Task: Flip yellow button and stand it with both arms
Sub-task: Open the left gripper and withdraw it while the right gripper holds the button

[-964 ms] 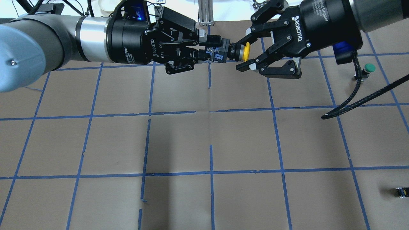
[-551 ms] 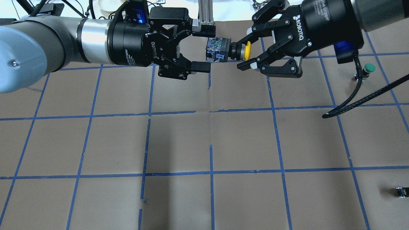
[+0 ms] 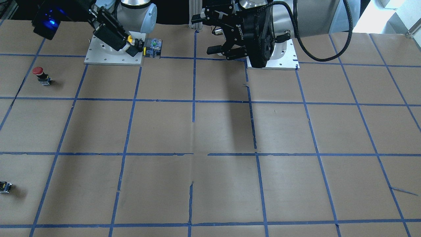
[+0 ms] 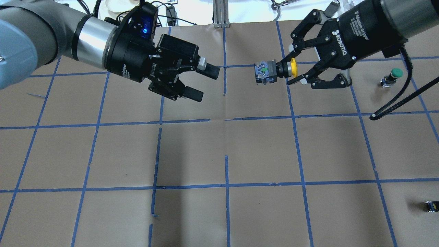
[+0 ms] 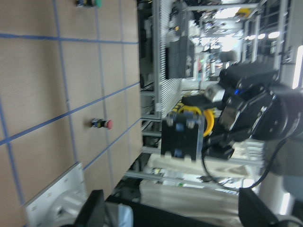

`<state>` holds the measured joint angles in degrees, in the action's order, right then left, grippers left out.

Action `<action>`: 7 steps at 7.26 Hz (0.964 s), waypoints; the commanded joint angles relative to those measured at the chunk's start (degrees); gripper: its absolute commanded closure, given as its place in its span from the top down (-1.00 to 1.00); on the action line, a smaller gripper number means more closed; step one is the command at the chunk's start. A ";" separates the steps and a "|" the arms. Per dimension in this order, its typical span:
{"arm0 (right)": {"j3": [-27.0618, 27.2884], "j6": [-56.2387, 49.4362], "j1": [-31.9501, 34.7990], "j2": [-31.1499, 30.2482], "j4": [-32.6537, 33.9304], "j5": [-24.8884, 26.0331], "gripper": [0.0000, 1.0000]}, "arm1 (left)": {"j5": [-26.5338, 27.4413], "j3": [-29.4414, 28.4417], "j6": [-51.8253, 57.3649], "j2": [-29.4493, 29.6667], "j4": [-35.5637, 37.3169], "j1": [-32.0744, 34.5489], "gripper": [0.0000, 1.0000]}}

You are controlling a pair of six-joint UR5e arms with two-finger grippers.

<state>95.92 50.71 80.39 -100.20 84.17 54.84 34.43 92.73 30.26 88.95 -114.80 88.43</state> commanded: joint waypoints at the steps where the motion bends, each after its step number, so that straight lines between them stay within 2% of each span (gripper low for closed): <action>1: 4.25 -24.76 -2.68 1.15 0.90 13.66 -0.55 | 18.52 -2.72 -9.47 0.43 7.20 -0.01 1.00; 2: 6.36 -35.40 -5.21 1.23 2.21 19.20 -0.69 | 25.10 -2.82 -12.13 0.78 10.70 -0.01 1.00; 3: 9.16 -46.90 -8.89 1.24 7.97 22.56 -0.69 | 37.26 -2.21 -15.55 1.13 13.60 -0.01 1.00; 4: 13.02 -57.63 -12.06 1.24 15.33 25.46 -0.69 | 46.25 -2.73 -17.85 1.48 13.89 -0.01 1.00; 5: 17.15 -66.09 -14.10 1.32 24.11 28.02 -0.69 | 48.95 -2.65 -23.70 1.40 18.07 -0.01 1.00; 6: 20.41 -72.36 -15.25 1.50 31.42 29.17 -0.69 | 51.68 -2.38 -27.67 1.40 25.69 -0.01 1.00; 7: 23.05 -77.55 -16.30 1.93 37.76 29.36 -0.69 | 55.80 -1.95 -27.89 1.22 27.41 -0.01 1.00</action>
<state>114.96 -18.66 65.81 -98.69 112.76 83.06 85.06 90.36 4.83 90.29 -91.93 88.42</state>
